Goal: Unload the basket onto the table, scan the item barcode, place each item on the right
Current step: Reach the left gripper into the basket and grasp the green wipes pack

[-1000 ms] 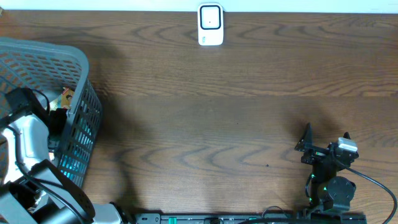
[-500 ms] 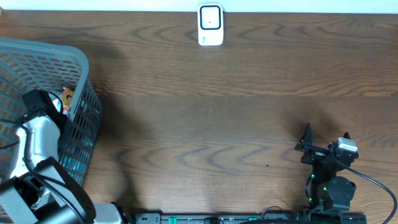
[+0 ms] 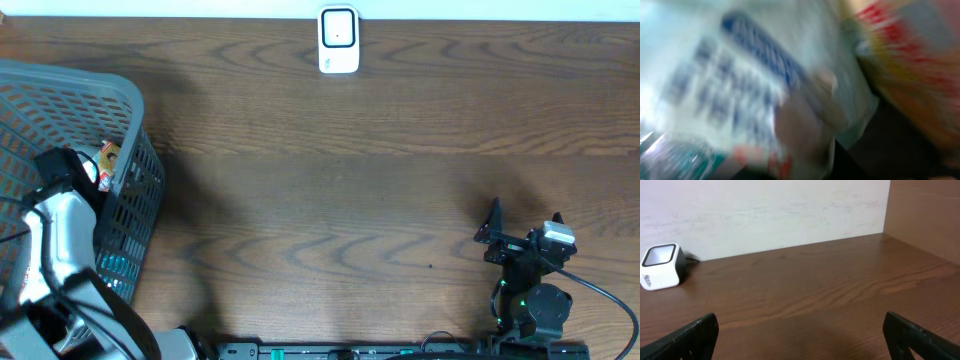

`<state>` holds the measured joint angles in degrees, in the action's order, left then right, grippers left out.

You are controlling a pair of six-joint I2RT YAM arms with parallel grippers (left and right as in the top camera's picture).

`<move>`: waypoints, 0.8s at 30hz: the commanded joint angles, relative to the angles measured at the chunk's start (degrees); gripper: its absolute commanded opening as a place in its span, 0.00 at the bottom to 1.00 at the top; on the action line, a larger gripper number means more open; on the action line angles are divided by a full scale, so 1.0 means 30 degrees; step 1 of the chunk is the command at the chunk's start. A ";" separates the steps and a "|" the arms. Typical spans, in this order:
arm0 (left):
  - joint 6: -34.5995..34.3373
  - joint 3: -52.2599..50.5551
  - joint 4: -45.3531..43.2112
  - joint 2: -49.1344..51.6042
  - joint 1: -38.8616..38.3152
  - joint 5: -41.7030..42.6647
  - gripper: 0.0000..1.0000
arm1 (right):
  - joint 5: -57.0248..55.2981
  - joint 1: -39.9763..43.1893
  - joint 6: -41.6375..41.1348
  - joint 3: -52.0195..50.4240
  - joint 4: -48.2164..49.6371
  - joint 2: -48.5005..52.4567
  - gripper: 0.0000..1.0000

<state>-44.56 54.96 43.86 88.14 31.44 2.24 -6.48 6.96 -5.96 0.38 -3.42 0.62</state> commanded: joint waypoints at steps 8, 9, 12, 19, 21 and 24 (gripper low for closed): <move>0.1195 0.3840 -0.0386 -0.8051 -0.0044 -0.0627 0.30 | -0.0226 0.0153 -0.0277 -0.0022 -0.0073 -0.0080 0.99; 0.1195 0.4044 -0.0612 -0.8765 -0.0044 -0.0634 0.31 | -0.0226 0.0153 -0.0277 -0.0022 -0.0073 -0.0080 0.99; 0.1188 0.4095 -0.0787 -1.0506 -0.0044 -0.1195 0.81 | -0.0226 0.0153 -0.0277 -0.0022 -0.0073 -0.0080 0.99; -0.2040 0.1894 0.1581 -0.8932 -0.0044 -0.3475 0.98 | -0.0226 0.0153 -0.0277 -0.0022 -0.0073 -0.0080 0.99; -0.3424 0.1260 0.1668 -0.7657 -0.0044 -0.3439 0.98 | -0.0226 0.0153 -0.0277 -0.0022 -0.0073 -0.0080 0.99; -0.5748 0.0845 0.1843 -0.5457 -0.0044 -0.2849 0.98 | -0.0226 0.0153 -0.0277 -0.0022 -0.0073 -0.0080 0.99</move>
<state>-51.92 59.27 48.84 65.95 31.38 -6.35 -6.48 6.96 -5.96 0.38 -3.42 0.62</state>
